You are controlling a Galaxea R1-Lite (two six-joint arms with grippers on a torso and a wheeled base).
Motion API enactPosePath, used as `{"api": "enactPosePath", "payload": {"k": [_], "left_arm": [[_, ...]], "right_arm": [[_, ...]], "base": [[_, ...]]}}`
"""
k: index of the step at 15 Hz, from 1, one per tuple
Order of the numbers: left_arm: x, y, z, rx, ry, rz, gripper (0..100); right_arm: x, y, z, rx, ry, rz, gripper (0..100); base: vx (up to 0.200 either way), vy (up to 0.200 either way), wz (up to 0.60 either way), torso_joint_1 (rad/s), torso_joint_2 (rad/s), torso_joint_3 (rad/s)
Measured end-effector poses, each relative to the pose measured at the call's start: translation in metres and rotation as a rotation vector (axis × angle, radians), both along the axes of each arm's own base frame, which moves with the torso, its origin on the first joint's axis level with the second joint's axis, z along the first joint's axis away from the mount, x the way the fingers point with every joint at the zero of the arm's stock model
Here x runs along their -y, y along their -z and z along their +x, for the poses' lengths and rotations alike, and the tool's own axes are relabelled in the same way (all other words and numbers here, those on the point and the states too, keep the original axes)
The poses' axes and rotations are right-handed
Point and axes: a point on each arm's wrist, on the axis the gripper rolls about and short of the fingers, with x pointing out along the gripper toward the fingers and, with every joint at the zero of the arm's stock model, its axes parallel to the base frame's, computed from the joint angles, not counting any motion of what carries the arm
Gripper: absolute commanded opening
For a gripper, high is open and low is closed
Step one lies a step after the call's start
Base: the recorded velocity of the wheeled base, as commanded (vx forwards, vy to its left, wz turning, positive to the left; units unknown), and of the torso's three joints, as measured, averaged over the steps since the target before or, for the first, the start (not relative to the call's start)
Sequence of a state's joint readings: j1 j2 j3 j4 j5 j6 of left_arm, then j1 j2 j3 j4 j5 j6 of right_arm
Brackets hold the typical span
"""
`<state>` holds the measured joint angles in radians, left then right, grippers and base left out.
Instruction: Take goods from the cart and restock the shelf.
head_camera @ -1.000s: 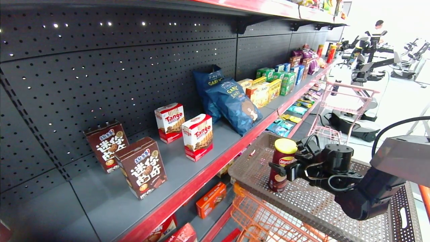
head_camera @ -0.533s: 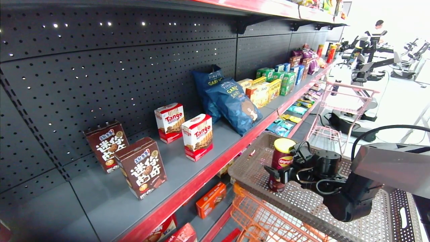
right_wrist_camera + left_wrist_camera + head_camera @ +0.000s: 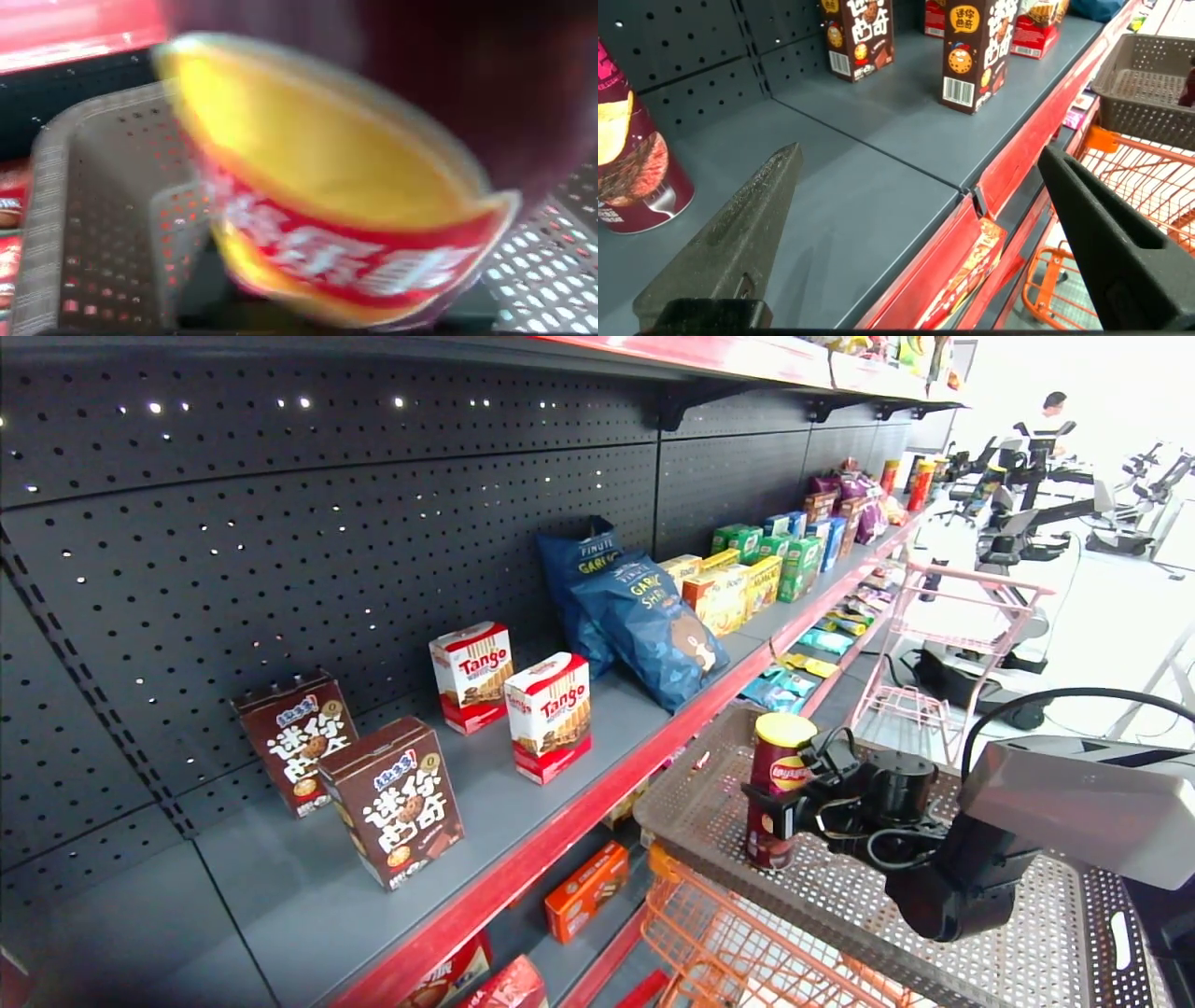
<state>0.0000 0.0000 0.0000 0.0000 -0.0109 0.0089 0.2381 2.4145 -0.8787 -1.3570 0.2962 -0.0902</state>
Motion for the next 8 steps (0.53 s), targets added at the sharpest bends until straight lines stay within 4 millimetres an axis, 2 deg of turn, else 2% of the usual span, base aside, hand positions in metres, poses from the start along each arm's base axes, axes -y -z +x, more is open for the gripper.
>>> {"api": "enactPosePath", "payload": {"k": [4, 6, 8], "left_arm": [[0.0, 0.0, 0.0, 0.0, 0.0, 0.0, 100], [0.0, 0.0, 0.0, 0.0, 0.0, 0.0, 100], [0.0, 0.0, 0.0, 0.0, 0.0, 0.0, 100]], "right_arm": [[0.003, -0.017, -0.002, -0.013, 0.004, -0.003, 0], [0.007, -0.038, -0.007, -0.054, 0.014, -0.004, 0], [0.011, -0.069, -0.016, -0.059, 0.029, 0.009, 0]], "base": [[0.0, 0.0, 0.0, 0.0, 0.0, 0.0], [0.0, 0.0, 0.0, 0.0, 0.0, 0.0], [0.0, 0.0, 0.0, 0.0, 0.0, 0.0]]}}
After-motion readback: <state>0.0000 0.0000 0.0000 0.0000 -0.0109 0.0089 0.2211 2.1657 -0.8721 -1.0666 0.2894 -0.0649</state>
